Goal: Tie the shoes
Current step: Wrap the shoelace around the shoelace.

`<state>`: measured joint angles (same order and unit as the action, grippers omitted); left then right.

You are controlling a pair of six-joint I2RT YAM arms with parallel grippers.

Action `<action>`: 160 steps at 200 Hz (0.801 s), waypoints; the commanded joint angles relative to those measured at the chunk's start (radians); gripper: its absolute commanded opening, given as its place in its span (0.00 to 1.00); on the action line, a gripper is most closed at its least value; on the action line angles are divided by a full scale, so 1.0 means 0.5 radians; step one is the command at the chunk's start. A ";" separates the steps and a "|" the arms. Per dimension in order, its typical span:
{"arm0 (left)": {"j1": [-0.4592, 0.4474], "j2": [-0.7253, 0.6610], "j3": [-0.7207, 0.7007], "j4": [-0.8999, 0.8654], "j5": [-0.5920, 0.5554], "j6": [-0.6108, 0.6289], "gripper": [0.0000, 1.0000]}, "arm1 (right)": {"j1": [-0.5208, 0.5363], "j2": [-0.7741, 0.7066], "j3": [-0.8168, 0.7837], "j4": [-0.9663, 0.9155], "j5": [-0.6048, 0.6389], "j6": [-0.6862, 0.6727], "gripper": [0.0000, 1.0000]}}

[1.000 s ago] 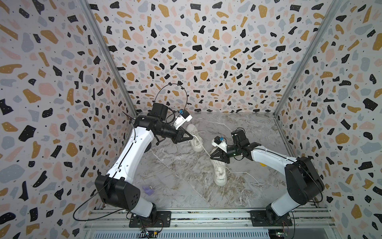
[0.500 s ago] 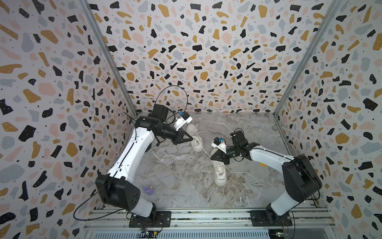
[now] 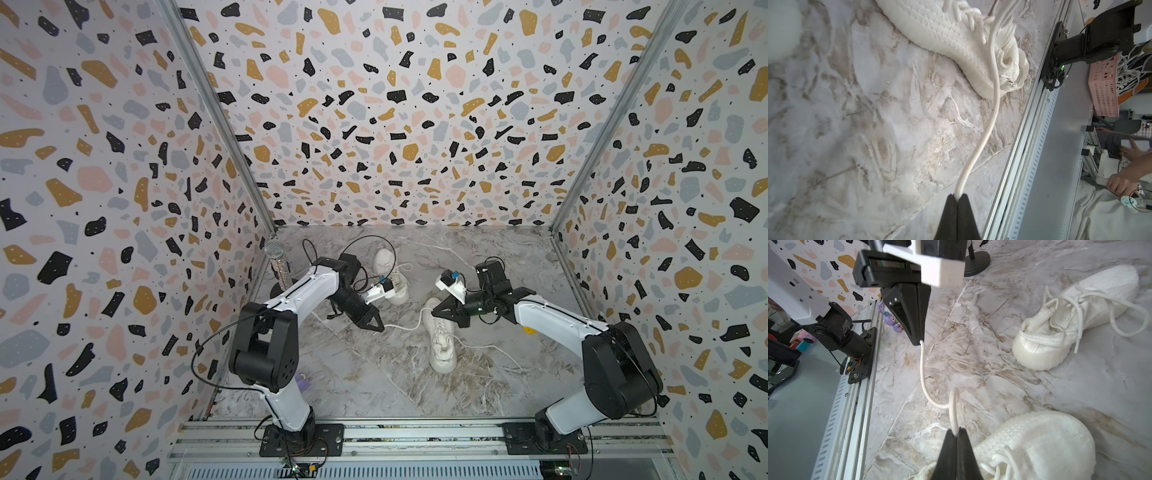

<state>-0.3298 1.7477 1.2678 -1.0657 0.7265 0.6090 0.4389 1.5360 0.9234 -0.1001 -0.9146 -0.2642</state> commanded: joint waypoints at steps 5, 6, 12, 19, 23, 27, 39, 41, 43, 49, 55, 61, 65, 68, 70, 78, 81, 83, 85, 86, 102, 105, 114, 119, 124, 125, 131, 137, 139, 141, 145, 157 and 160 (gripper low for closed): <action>-0.099 0.078 -0.035 -0.027 0.027 0.114 0.05 | -0.017 -0.029 -0.107 0.232 -0.077 0.113 0.05; -0.102 0.081 -0.038 -0.025 0.028 0.115 0.05 | -0.018 -0.030 -0.113 0.239 -0.078 0.117 0.05; -0.113 0.097 -0.050 -0.023 0.038 0.132 0.08 | -0.021 -0.033 -0.140 0.282 -0.085 0.123 0.05; -0.125 0.108 -0.062 -0.015 0.055 0.154 0.11 | -0.028 -0.035 -0.160 0.307 -0.093 0.129 0.05; -0.126 0.109 -0.068 -0.005 0.067 0.163 0.13 | -0.032 -0.032 -0.165 0.311 -0.100 0.134 0.05; -0.125 0.112 -0.076 0.003 0.080 0.170 0.16 | -0.037 -0.032 -0.165 0.312 -0.108 0.138 0.05; -0.128 0.112 -0.080 0.043 0.099 0.175 0.23 | -0.043 -0.029 -0.171 0.324 -0.128 0.153 0.05; -0.126 0.110 -0.081 0.050 0.101 0.175 0.24 | -0.045 -0.029 -0.175 0.329 -0.129 0.156 0.05; -0.126 0.110 -0.079 0.057 0.108 0.175 0.26 | -0.048 -0.029 -0.179 0.335 -0.130 0.159 0.05; -0.127 0.105 -0.077 0.078 0.120 0.172 0.30 | -0.051 -0.031 -0.189 0.356 -0.137 0.171 0.05; -0.128 0.096 -0.078 0.115 0.126 0.159 0.33 | -0.052 -0.034 -0.201 0.382 -0.143 0.182 0.05; -0.131 0.087 -0.082 0.159 0.133 0.135 0.36 | -0.053 -0.035 -0.205 0.391 -0.147 0.188 0.05; -0.131 0.080 -0.088 0.190 0.143 0.118 0.38 | -0.053 -0.039 -0.208 0.392 -0.150 0.190 0.04; -0.131 0.075 -0.091 0.216 0.150 0.106 0.40 | -0.055 -0.038 -0.211 0.391 -0.153 0.195 0.04; -0.133 0.073 -0.093 0.233 0.155 0.095 0.41 | -0.057 -0.038 -0.213 0.393 -0.154 0.198 0.04; -0.141 0.058 -0.108 0.318 0.169 0.033 0.44 | -0.060 -0.038 -0.221 0.407 -0.155 0.213 0.04; -0.146 0.052 -0.117 0.358 0.174 0.010 0.46 | -0.062 -0.041 -0.226 0.413 -0.154 0.217 0.04; -0.150 0.048 -0.122 0.385 0.179 -0.004 0.46 | -0.064 -0.041 -0.232 0.423 -0.153 0.228 0.04; -0.154 0.043 -0.126 0.412 0.183 -0.024 0.47 | -0.067 -0.041 -0.235 0.431 -0.152 0.232 0.04; -0.157 0.040 -0.128 0.425 0.184 -0.034 0.47 | -0.067 -0.041 -0.237 0.434 -0.151 0.236 0.04; -0.216 -0.017 -0.185 0.690 0.163 -0.226 0.54 | -0.083 -0.038 -0.265 0.502 -0.149 0.302 0.04; -0.225 -0.032 -0.201 0.755 0.144 -0.271 0.56 | -0.086 -0.035 -0.271 0.516 -0.146 0.313 0.04; -0.263 -0.072 -0.246 0.923 0.098 -0.388 0.59 | -0.094 -0.035 -0.283 0.541 -0.144 0.336 0.04; -0.284 -0.091 -0.269 1.042 0.050 -0.469 0.60 | -0.092 -0.036 -0.288 0.549 -0.138 0.348 0.04; -0.299 -0.107 -0.292 1.141 0.019 -0.538 0.63 | -0.096 -0.040 -0.295 0.557 -0.135 0.355 0.04; -0.304 -0.111 -0.296 1.150 0.014 -0.550 0.63 | -0.096 -0.040 -0.296 0.558 -0.133 0.357 0.04; -0.326 -0.123 -0.315 1.250 0.000 -0.614 0.65 | -0.097 -0.043 -0.300 0.572 -0.128 0.367 0.04; -0.349 -0.132 -0.331 1.344 -0.041 -0.687 0.66 | -0.098 -0.044 -0.308 0.580 -0.125 0.377 0.04; -0.361 -0.133 -0.334 1.366 -0.061 -0.704 0.67 | -0.098 -0.044 -0.308 0.580 -0.123 0.380 0.04; -0.370 -0.133 -0.337 1.386 -0.075 -0.720 0.67 | -0.099 -0.045 -0.309 0.583 -0.121 0.384 0.04; -0.392 -0.133 -0.343 1.430 -0.102 -0.749 0.68 | -0.099 -0.047 -0.312 0.588 -0.119 0.389 0.04; -0.453 -0.133 -0.364 1.548 -0.200 -0.849 0.70 | -0.103 -0.050 -0.319 0.605 -0.116 0.416 0.04; -0.470 -0.131 -0.371 1.571 -0.214 -0.867 0.70 | -0.104 -0.050 -0.322 0.607 -0.116 0.420 0.04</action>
<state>-0.5190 1.7012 1.1072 -0.5083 0.7078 0.3374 0.3923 1.5360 0.7677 0.1638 -0.9680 -0.0940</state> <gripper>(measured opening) 0.688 0.047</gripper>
